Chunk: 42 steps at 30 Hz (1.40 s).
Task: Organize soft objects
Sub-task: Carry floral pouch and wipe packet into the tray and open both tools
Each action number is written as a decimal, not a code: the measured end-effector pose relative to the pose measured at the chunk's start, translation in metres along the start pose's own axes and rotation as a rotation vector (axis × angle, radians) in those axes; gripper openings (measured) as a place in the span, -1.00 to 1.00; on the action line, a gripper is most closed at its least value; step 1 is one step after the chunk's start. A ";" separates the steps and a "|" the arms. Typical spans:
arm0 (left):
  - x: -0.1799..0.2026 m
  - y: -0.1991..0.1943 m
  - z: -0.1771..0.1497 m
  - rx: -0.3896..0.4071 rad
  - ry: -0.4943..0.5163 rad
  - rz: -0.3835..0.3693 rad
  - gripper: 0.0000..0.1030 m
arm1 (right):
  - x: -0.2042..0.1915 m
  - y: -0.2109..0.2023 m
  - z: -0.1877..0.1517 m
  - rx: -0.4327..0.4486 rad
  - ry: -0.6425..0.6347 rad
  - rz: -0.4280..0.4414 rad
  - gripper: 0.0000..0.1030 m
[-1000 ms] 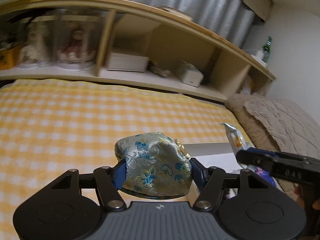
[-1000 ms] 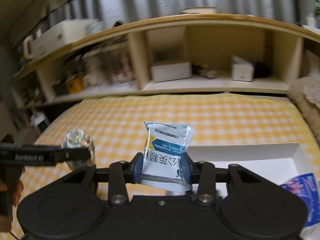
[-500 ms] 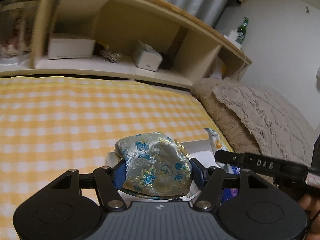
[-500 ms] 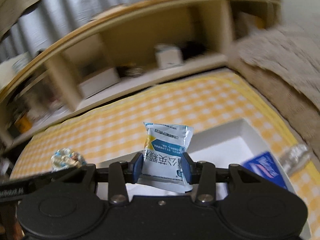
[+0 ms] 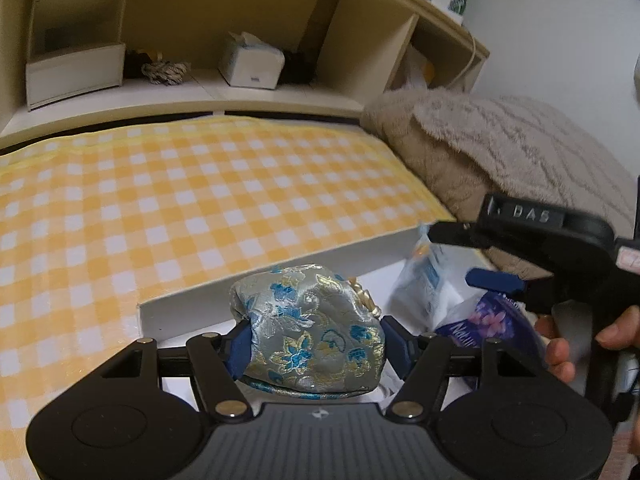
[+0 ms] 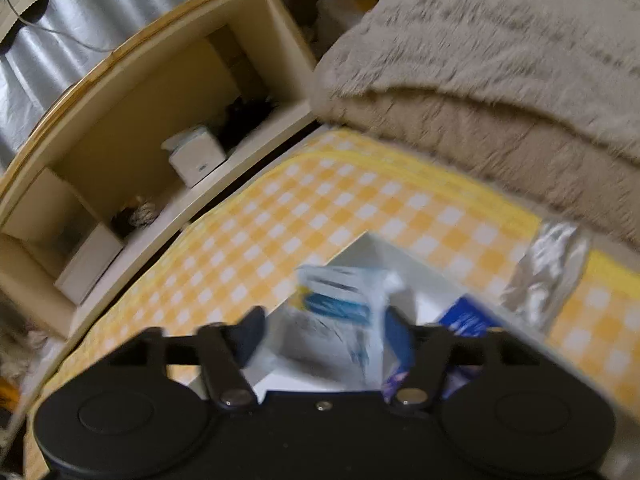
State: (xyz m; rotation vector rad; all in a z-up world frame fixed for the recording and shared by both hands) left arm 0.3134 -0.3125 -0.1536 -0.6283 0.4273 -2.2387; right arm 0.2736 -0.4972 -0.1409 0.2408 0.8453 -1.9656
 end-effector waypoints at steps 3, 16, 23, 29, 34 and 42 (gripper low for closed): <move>-0.001 0.007 -0.004 -0.022 0.022 0.005 0.30 | -0.009 0.002 -0.003 -0.025 -0.023 0.045 0.37; -0.015 0.004 -0.015 -0.085 0.072 0.071 0.28 | -0.013 0.003 -0.011 -0.067 -0.259 -0.032 -0.04; -0.016 0.002 -0.014 -0.085 0.079 0.070 0.28 | -0.013 0.025 -0.029 -0.154 -0.254 0.024 0.11; -0.011 0.009 -0.015 -0.084 0.080 0.059 0.28 | -0.039 0.014 -0.030 -0.202 -0.174 0.206 -0.07; -0.010 0.012 -0.016 -0.082 0.079 0.053 0.28 | -0.030 0.009 -0.018 -0.158 -0.169 0.164 -0.18; -0.013 0.012 -0.016 -0.083 0.067 0.061 0.61 | -0.017 0.002 -0.009 -0.141 -0.211 0.101 -0.20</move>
Point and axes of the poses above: each gripper's, at about its wrist camera, not at the fingertips, and y roughly the way its jaws point, x to its right, z to its top, the point moved 9 cm from there along y, roughly the way its jaws point, and after that the axes turned 12 degrees about x, right-handed, at the moved point
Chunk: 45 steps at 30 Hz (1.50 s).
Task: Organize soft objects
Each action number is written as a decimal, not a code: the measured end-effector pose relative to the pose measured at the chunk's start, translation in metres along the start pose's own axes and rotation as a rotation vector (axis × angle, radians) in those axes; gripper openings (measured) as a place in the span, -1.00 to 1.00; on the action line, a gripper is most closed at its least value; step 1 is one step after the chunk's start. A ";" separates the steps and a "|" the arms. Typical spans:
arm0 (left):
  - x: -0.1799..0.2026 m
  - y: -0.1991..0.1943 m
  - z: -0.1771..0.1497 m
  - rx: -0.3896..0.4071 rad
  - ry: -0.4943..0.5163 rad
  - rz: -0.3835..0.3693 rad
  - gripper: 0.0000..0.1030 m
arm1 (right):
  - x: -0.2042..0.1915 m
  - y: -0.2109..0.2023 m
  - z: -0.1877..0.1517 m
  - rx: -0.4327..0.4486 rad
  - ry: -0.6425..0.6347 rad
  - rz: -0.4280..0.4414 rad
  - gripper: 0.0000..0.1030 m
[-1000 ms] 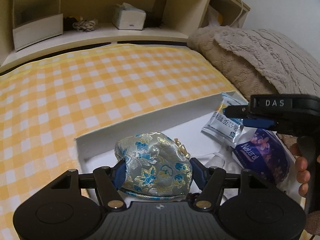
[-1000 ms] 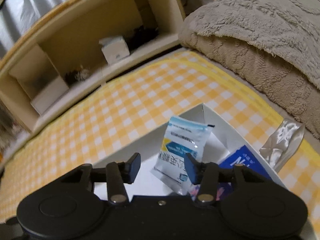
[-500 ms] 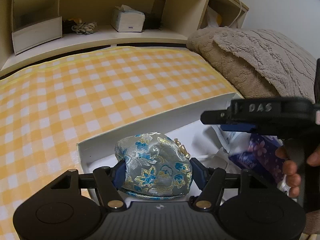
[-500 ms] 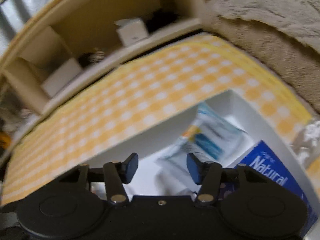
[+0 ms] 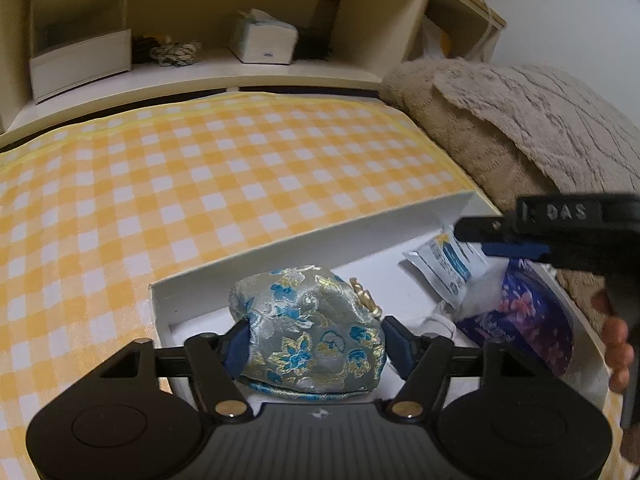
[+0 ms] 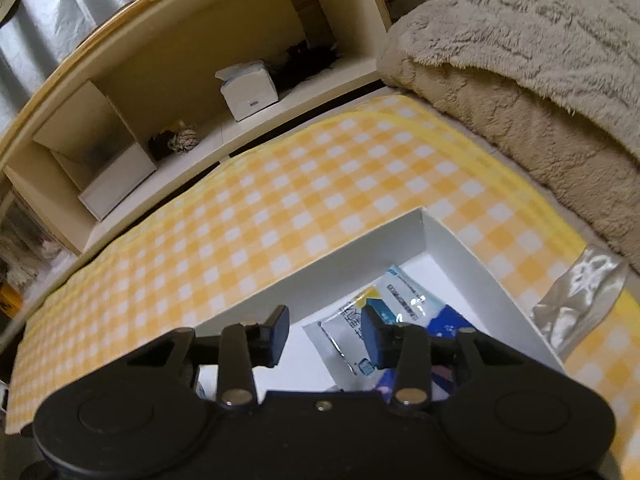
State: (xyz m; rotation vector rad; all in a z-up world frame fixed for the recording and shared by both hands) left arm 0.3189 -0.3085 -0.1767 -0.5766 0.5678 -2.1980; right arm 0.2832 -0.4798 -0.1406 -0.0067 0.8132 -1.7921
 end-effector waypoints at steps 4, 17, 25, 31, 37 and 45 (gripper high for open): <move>-0.005 -0.003 0.006 0.033 -0.037 0.028 0.83 | -0.006 -0.008 0.001 0.006 -0.040 0.008 -0.18; -0.006 -0.042 0.015 0.051 -0.056 0.066 0.90 | -0.018 -0.047 -0.001 0.036 -0.163 0.007 0.25; -0.003 -0.094 0.025 0.102 -0.049 0.091 0.97 | -0.030 -0.092 0.004 0.093 -0.204 0.021 0.46; 0.004 -0.136 0.033 0.160 -0.052 0.105 1.00 | -0.035 -0.133 0.005 0.134 -0.217 0.035 0.53; 0.010 -0.181 0.037 0.217 -0.053 0.123 1.00 | -0.040 -0.180 0.009 0.193 -0.219 0.054 0.62; 0.021 -0.248 0.040 0.290 -0.051 0.147 1.00 | -0.053 -0.234 0.003 0.233 -0.207 0.073 0.96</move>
Point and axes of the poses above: each gripper's, at about its wrist camera, not at the fingertips, and y roughly the way its jaws point, x to its right, z to its top, the point moved 9 cm from there along y, roughly the way its jaws point, and after that the axes turned 12 degrees about x, right-handed, at the moved point
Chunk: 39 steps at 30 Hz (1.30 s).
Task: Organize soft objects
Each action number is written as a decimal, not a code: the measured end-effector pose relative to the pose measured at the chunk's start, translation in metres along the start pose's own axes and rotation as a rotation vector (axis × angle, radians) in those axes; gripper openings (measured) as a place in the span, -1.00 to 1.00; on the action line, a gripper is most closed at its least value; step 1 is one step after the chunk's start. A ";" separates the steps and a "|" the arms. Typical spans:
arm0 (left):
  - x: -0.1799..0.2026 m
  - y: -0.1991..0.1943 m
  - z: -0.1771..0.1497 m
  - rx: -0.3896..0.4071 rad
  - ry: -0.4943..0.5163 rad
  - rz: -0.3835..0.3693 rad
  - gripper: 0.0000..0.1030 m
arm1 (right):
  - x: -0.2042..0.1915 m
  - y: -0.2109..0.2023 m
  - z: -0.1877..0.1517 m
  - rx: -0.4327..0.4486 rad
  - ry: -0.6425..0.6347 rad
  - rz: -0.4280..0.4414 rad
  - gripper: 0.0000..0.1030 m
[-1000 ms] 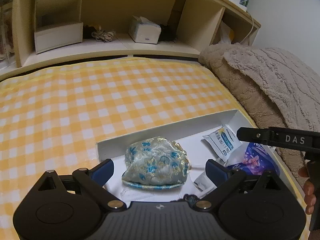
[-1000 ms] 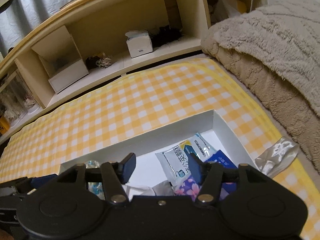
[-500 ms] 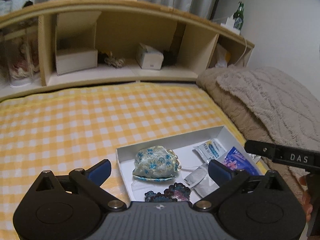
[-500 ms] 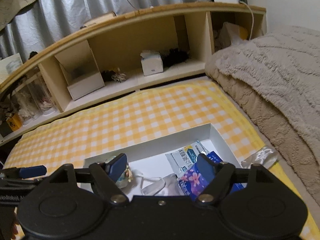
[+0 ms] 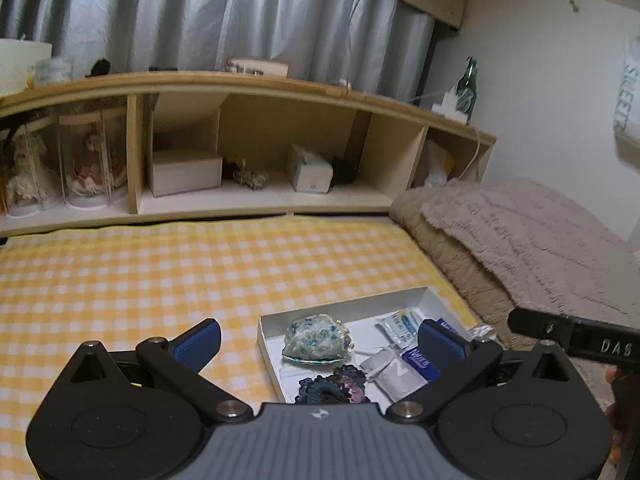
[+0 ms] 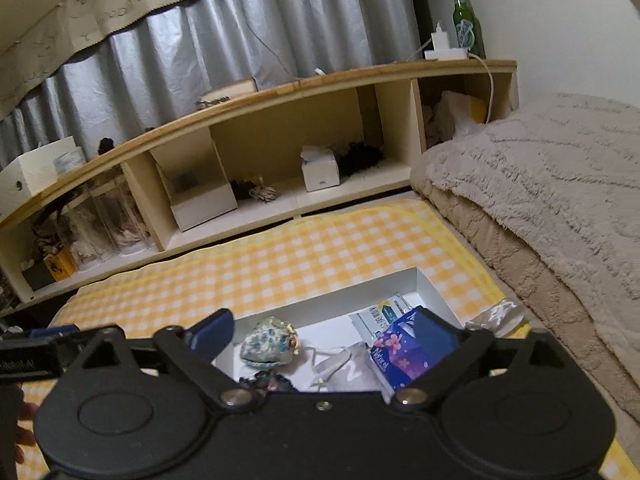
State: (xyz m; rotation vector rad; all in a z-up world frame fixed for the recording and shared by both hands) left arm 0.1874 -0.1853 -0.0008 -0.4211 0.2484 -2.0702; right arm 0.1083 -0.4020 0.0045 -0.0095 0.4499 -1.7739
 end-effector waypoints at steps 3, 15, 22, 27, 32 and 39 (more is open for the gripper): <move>0.002 -0.024 0.006 0.028 -0.003 -0.008 1.00 | -0.008 -0.021 0.000 0.011 -0.019 0.008 1.00; 0.007 -0.098 -0.009 0.062 0.041 0.033 1.00 | -0.025 -0.092 -0.009 0.072 -0.071 0.051 1.00; 0.002 -0.126 -0.029 0.077 0.070 0.078 1.00 | -0.028 -0.119 -0.028 0.087 -0.125 0.039 1.00; -0.003 -0.137 -0.049 0.056 0.067 0.082 1.00 | -0.029 -0.129 -0.045 0.076 -0.169 0.010 1.00; -0.010 -0.145 -0.065 0.055 0.058 0.087 1.00 | -0.031 -0.136 -0.062 0.054 -0.184 -0.001 1.00; -0.017 -0.151 -0.076 0.061 0.054 0.103 1.00 | -0.031 -0.147 -0.077 0.055 -0.217 -0.041 1.00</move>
Point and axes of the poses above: each gripper's, at about its wrist camera, not at the fingertips, and y roughly the way its jaws point, x to its right, z to its top, the point moved 9 cm from there along y, roughly the way its jaws point, and after that the axes turned 12 degrees about x, right-handed, at the moved point
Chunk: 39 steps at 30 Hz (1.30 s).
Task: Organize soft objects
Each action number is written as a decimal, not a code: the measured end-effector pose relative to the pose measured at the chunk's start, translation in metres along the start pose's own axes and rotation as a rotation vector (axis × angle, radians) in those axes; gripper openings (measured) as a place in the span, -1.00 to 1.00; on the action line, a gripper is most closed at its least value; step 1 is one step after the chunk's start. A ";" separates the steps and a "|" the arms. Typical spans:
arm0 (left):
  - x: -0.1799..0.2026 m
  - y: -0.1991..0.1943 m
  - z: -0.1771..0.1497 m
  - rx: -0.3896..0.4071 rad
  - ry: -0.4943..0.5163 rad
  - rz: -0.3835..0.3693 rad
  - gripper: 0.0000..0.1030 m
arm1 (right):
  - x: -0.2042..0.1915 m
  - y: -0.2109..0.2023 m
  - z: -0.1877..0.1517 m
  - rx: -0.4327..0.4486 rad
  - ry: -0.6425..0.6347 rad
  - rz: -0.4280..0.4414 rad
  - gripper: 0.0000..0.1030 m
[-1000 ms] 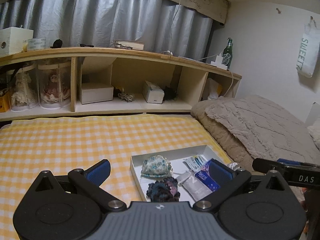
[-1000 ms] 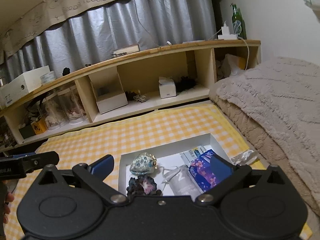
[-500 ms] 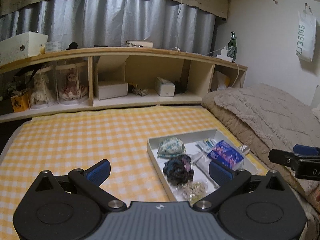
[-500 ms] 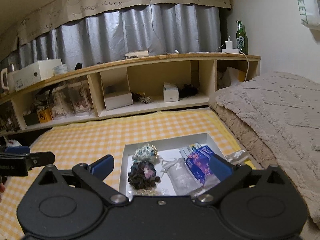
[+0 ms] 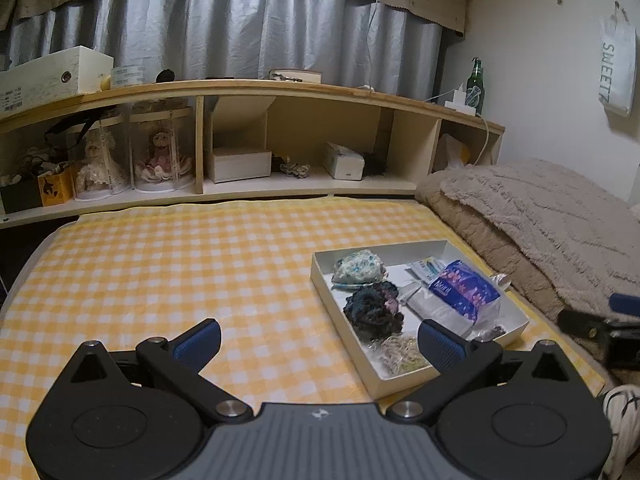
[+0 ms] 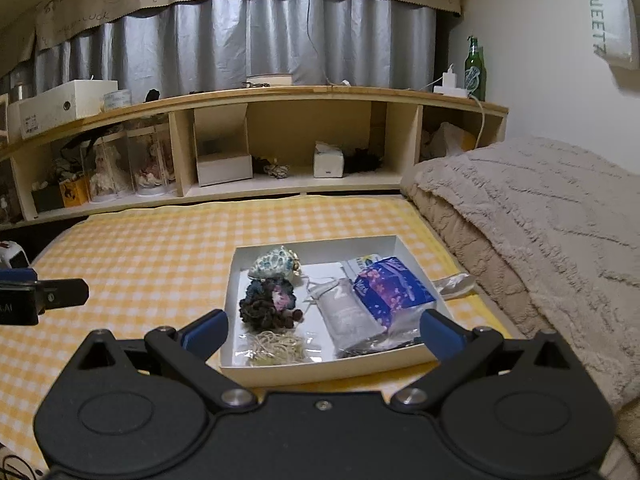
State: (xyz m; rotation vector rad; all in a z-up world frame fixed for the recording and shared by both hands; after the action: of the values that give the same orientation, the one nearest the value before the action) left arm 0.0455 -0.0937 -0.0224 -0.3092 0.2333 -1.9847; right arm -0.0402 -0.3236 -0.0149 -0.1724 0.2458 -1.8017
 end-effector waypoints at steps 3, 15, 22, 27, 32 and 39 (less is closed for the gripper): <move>-0.002 -0.001 -0.007 -0.007 0.011 0.012 1.00 | 0.002 -0.003 0.000 0.018 0.001 -0.012 1.00; -0.002 -0.004 -0.019 -0.005 0.045 0.045 1.00 | 0.006 -0.003 -0.010 0.014 0.019 -0.019 1.00; -0.001 -0.002 -0.020 -0.012 0.049 0.046 1.00 | 0.005 -0.003 -0.010 0.011 0.016 -0.018 1.00; 0.000 -0.002 -0.022 -0.011 0.051 0.041 1.00 | 0.004 -0.003 -0.010 0.011 0.014 -0.017 1.00; -0.001 -0.002 -0.021 -0.010 0.050 0.042 1.00 | 0.004 -0.003 -0.011 0.011 0.011 -0.018 1.00; -0.001 -0.002 -0.022 -0.010 0.050 0.041 1.00 | 0.003 -0.003 -0.011 0.010 0.010 -0.018 1.00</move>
State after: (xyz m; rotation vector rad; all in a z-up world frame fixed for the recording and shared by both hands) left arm 0.0368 -0.0914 -0.0423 -0.2591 0.2800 -1.9527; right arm -0.0465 -0.3254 -0.0247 -0.1588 0.2427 -1.8218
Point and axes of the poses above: each gripper's, at about its wrist camera, not at the fingertips, and y roughly the way its jaws point, x to its right, z to its top, the point moved 9 cm from there along y, roughly the way its jaws point, and after that the axes turned 12 degrees about x, right-handed, at the moved point
